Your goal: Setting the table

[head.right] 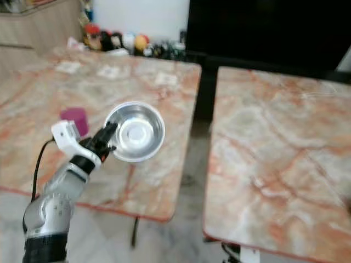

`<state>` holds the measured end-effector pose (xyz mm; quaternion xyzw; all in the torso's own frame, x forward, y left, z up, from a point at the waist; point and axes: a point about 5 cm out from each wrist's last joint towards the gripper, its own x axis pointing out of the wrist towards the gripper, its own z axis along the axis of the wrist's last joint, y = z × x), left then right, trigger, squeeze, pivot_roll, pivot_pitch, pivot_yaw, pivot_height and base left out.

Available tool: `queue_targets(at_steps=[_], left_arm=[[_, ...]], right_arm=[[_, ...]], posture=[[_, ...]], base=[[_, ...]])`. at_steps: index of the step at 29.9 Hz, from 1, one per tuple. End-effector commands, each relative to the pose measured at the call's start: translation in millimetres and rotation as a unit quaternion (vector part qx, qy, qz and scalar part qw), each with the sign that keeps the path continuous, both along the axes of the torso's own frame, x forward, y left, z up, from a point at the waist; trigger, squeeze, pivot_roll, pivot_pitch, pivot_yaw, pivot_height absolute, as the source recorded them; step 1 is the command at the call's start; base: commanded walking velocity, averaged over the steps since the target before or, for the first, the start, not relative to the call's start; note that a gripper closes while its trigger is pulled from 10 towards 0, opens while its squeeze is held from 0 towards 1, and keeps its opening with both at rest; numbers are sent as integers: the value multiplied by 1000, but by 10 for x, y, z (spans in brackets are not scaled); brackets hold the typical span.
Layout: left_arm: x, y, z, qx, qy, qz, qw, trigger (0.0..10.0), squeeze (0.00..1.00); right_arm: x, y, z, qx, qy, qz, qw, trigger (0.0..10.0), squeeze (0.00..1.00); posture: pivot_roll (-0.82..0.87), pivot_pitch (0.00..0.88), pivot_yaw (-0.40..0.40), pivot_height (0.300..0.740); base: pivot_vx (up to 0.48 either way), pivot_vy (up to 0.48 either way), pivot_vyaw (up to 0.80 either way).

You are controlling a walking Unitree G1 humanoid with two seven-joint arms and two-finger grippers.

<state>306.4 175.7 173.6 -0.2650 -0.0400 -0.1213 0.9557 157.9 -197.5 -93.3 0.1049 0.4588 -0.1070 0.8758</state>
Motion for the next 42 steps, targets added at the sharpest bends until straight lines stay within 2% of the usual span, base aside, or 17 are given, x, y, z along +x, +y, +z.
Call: queue_targets(at_steps=[1,8,18,29,42], left_arm=[[20,-4,56,2,-12,2,1000,10000,0],[34,28,77,5,-14,8,1000,10000,0],[48,51,90,11,-12,17,1000,10000,0],[90,85,119,31,-6,17,999,10000,0],[111,32,130,35,-5,8,999,10000,0]], right_arm=[[7,5,1,3,2,-1,1000,10000,0],[15,13,4,3,-2,-3,1000,10000,0],[24,15,8,1,-5,0,1000,10000,0],[32,57,7,5,-8,-6,1000,10000,0],[10,88,-7,9,-4,-11,1000,10000,0]], posture=[[124,0,-69,740],[124,0,-67,740],[122,1,-65,740],[131,0,-14,740],[130,0,-7,740]], base=[[0,-480,-769],[0,-480,-662],[0,-480,0],[0,-480,0],[0,-480,0]])
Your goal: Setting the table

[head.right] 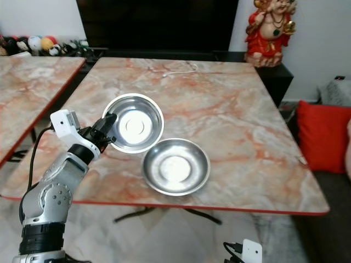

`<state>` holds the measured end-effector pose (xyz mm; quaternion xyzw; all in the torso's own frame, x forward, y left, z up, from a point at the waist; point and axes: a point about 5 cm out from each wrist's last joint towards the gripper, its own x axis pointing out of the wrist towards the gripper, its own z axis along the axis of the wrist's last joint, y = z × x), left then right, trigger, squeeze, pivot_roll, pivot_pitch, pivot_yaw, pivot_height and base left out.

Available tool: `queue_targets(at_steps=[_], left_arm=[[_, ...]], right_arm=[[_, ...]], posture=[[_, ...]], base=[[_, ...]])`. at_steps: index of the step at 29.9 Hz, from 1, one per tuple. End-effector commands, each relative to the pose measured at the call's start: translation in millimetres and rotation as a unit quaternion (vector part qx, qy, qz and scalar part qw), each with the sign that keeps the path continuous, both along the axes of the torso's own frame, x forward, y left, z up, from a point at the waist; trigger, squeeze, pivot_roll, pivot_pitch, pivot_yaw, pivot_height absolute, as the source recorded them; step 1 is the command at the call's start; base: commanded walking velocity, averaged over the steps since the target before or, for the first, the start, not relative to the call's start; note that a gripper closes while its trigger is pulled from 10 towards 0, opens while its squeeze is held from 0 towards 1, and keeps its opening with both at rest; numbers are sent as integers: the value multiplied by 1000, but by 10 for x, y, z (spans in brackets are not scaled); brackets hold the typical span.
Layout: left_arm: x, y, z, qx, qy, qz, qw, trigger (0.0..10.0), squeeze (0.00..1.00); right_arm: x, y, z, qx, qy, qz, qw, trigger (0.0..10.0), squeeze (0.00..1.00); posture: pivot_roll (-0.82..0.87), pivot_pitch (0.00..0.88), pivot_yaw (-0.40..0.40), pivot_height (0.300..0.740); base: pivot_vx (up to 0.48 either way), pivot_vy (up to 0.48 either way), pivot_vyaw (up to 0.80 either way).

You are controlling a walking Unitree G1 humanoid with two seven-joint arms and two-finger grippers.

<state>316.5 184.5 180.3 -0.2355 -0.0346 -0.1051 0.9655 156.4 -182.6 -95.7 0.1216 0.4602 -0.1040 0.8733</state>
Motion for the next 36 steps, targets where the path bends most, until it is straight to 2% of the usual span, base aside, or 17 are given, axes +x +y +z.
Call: queue_targets(at_steps=[1,11,24,36], left_arm=[[10,-58,62,7,-11,-9,1000,10000,0],[31,-24,-3,12,11,10,1000,10000,0],[51,16,-9,21,15,24,999,10000,0],[33,50,-17,24,18,30,999,10000,0]], right_arm=[[24,-61,17,-7,-4,-5,1000,10000,0],[29,-79,21,-8,-5,-4,1000,10000,0],[36,-94,26,-10,-5,-4,1000,10000,0],[44,-95,29,-10,-5,1,1000,10000,0]], posture=[[131,0,-9,740],[130,0,-19,740],[126,0,-29,740],[131,3,-38,740]], base=[[0,-480,0],[0,-80,0],[0,0,0],[312,0,0]])
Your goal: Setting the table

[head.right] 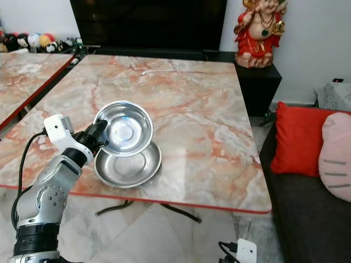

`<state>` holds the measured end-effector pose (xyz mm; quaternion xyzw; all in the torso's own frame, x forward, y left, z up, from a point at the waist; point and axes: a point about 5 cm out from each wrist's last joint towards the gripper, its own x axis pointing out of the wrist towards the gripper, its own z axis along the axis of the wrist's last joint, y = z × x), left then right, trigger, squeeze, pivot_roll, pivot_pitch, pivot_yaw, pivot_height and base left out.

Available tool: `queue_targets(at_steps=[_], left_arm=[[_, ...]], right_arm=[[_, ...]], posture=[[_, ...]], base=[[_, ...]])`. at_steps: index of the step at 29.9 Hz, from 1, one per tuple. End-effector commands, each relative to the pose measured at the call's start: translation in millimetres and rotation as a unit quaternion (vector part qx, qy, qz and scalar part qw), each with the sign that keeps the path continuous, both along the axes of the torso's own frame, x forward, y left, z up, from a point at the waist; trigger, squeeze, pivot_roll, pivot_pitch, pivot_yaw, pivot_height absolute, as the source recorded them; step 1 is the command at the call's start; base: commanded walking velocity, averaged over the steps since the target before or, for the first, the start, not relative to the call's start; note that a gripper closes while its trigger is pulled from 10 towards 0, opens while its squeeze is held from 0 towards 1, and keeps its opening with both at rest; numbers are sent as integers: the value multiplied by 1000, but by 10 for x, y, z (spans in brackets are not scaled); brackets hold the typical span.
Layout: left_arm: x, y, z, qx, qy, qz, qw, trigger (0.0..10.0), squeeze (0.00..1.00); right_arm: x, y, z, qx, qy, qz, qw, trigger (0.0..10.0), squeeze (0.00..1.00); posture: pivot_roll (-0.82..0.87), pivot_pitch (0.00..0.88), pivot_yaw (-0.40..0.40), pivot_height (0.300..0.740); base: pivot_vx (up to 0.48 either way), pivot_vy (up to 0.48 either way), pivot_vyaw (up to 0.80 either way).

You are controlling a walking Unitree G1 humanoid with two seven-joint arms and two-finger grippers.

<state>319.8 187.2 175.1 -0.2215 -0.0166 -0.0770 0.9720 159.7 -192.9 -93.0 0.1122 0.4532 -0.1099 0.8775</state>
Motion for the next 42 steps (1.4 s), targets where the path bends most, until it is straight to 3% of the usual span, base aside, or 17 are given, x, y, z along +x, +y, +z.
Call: queue_targets(at_steps=[1,14,21,23,26,28,29,32,35,38,39,42], left_arm=[[-1,23,36,8,-5,6,1000,10000,0],[-30,8,40,8,-5,-7,1000,10000,0],[-93,81,118,10,1,-49,999,10000,0],[-148,155,153,51,14,-77,996,10000,0],[-162,248,174,67,24,-68,995,10000,0],[-175,400,190,58,46,-48,996,10000,0],[-182,483,176,77,58,-34,995,10000,0],[-234,551,141,58,80,-41,994,10000,0],[-303,504,81,72,96,-85,989,10000,0],[-338,449,37,56,106,-111,987,10000,0],[-347,408,23,32,109,-127,985,10000,0],[-376,354,-32,42,119,-150,981,10000,0]], right_arm=[[13,9,3,2,1,3,1000,10000,0],[13,11,2,3,1,4,1000,10000,0],[11,13,1,3,2,5,1000,10000,0],[10,15,0,4,3,5,1000,10000,0],[9,14,0,4,3,5,1000,10000,0],[10,16,0,4,3,6,1000,10000,0],[10,17,-1,5,3,6,1000,10000,0],[9,22,-1,5,3,8,1000,10000,0],[6,24,-3,5,4,9,1000,10000,0],[4,24,-4,5,4,9,1000,10000,0],[3,24,-4,5,4,9,1000,10000,0],[1,24,-5,5,5,10,1000,10000,0]], posture=[[130,5,-39,740],[133,8,-40,740],[136,15,-41,740],[136,15,-40,740],[140,15,-39,740],[147,17,-38,740],[147,17,-38,740],[150,13,-38,740],[150,11,-37,740],[150,4,-36,740],[148,0,-35,740],[146,0,-35,740]], base=[[356,0,0],[130,0,0],[0,0,0],[0,0,0],[0,0,0],[0,0,0],[0,0,0],[0,0,0],[0,0,0],[0,0,0],[0,0,0],[0,0,0]])
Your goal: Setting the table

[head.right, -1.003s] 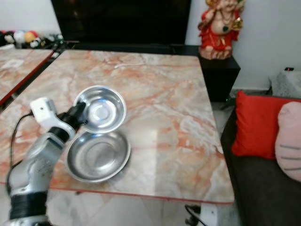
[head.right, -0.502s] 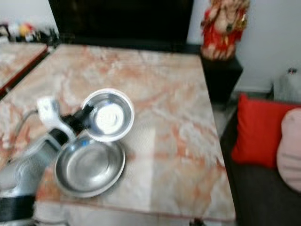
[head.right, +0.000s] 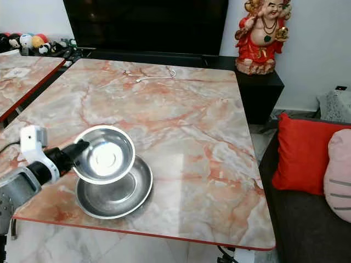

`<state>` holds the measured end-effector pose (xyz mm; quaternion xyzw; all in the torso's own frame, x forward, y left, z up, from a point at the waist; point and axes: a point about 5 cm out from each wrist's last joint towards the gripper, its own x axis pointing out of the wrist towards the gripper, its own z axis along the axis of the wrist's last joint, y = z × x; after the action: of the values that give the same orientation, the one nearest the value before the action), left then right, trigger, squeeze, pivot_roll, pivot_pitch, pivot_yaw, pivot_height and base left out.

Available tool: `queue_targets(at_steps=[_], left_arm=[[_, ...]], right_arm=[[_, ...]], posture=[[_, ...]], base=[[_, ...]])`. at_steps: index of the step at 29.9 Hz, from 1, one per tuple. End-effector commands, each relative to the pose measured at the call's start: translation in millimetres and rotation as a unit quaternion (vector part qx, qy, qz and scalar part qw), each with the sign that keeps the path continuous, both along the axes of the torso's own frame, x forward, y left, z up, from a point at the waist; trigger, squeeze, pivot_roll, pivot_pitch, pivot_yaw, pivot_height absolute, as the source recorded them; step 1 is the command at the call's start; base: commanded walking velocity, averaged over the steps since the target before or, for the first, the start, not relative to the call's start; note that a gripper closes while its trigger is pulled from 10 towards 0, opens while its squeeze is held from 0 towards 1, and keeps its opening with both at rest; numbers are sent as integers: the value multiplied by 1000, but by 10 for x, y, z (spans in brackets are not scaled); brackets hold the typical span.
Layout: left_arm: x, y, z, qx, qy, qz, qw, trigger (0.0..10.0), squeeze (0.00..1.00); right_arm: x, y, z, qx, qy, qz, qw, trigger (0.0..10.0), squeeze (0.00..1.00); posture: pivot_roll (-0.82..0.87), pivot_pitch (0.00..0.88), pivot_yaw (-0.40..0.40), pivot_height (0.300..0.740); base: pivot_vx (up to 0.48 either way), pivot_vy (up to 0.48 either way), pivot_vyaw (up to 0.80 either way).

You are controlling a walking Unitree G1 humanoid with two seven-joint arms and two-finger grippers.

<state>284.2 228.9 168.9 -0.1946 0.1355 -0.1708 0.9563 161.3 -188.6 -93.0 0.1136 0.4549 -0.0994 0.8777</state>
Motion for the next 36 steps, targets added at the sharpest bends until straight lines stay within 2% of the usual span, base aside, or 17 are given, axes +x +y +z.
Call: queue_targets(at_steps=[1,6,12,36], left_arm=[[-27,-68,20,7,-3,-28,1000,10000,0],[-58,-84,-111,18,32,-32,999,10000,0],[-89,-88,-261,61,65,-35,995,10000,0],[-37,-112,-293,68,67,-23,995,10000,35]], right_arm=[[-15,-20,-5,-1,4,1,1000,10000,0],[-19,-23,-6,-2,5,1,1000,10000,0],[-24,-24,-8,-2,6,3,1000,10000,0],[-14,-24,-4,-2,5,1,1000,10000,0]], posture=[[146,0,-35,740],[145,0,-34,740],[141,0,-34,740],[142,0,-38,740]], base=[[0,0,0],[0,0,0],[0,0,0],[0,0,0]])
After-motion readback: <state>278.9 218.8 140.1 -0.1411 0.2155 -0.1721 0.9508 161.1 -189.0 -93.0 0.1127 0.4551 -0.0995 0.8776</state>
